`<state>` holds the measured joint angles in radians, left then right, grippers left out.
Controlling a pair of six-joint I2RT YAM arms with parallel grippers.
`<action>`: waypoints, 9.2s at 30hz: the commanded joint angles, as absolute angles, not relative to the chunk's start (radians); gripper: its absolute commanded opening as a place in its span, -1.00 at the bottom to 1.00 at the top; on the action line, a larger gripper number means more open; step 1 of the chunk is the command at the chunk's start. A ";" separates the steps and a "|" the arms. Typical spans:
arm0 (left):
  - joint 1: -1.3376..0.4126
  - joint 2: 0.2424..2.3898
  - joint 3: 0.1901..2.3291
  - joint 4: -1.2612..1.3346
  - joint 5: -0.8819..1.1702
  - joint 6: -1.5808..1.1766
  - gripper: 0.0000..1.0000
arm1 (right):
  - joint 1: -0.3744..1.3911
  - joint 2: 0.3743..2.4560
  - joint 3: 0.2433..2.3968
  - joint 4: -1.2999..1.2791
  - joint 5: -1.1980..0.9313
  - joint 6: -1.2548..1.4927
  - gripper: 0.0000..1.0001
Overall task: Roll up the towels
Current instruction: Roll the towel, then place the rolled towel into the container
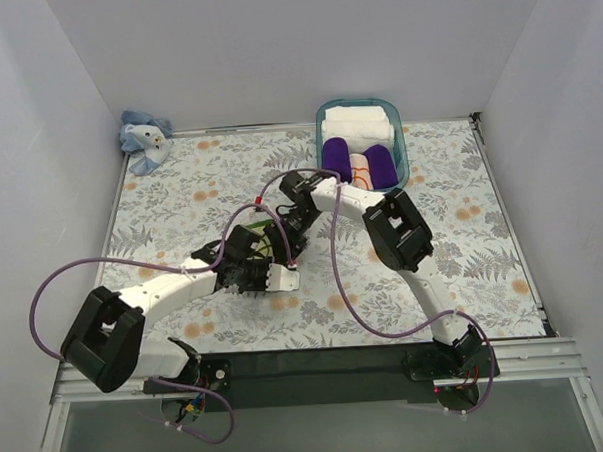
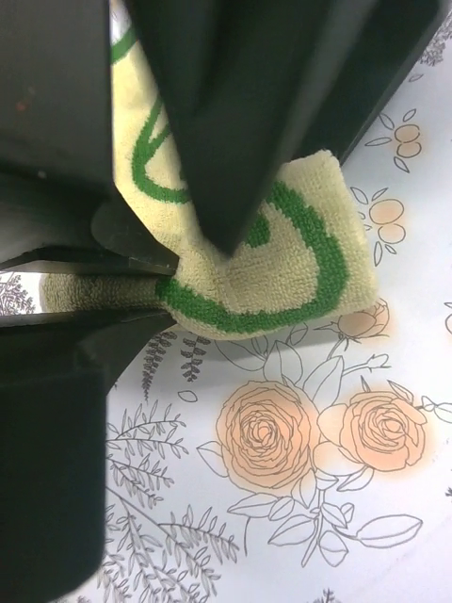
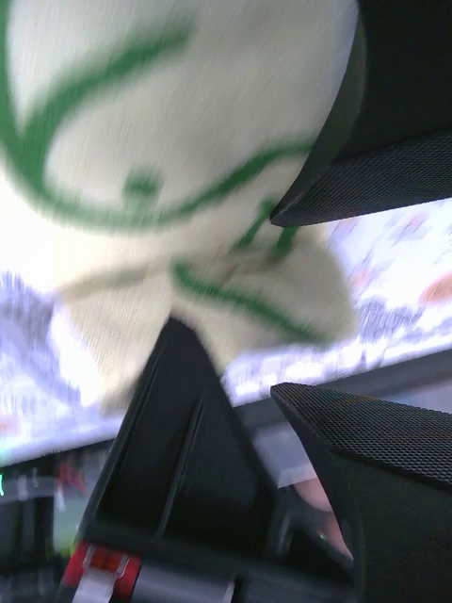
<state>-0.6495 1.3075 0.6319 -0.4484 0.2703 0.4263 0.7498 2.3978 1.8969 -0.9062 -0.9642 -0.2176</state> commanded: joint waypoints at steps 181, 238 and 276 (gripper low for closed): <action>0.112 1.354 0.944 -0.827 0.924 0.666 0.46 | 0.787 2.336 1.772 -0.928 -0.971 -0.463 -0.97; -0.376 2.103 1.186 -1.184 0.828 0.623 -0.84 | 0.879 1.594 1.286 -0.566 -0.269 -0.489 -0.14; -0.278 2.345 1.397 -1.357 0.917 0.747 -0.79 | 1.187 1.815 1.048 -0.147 -0.074 -0.561 0.03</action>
